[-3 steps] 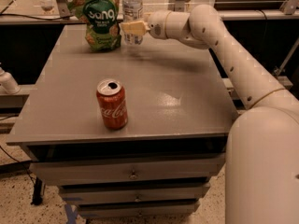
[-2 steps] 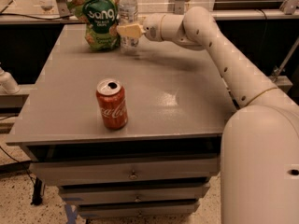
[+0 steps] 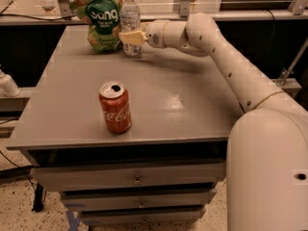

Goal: Move blue plastic bottle near green rice chip bag

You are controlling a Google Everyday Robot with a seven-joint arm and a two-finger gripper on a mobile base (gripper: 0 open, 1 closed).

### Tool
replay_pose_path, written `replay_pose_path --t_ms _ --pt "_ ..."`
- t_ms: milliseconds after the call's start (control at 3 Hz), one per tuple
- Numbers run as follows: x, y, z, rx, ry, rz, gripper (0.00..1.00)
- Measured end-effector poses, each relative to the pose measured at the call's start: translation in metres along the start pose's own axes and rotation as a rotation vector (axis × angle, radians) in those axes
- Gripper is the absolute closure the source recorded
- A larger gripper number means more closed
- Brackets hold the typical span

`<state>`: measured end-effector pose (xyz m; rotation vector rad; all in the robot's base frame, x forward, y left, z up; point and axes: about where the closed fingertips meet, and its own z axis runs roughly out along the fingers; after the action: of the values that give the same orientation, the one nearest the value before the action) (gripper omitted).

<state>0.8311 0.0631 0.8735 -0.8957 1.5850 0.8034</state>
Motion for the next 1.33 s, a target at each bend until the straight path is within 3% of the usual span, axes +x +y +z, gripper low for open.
replay_pose_path --t_ms 1000,1333 --pt "-0.006 0.000 -0.002 -0.001 0.003 0.001 0.14" --pt "0.006 0.000 -0.005 -0.012 0.026 -0.002 0.00"
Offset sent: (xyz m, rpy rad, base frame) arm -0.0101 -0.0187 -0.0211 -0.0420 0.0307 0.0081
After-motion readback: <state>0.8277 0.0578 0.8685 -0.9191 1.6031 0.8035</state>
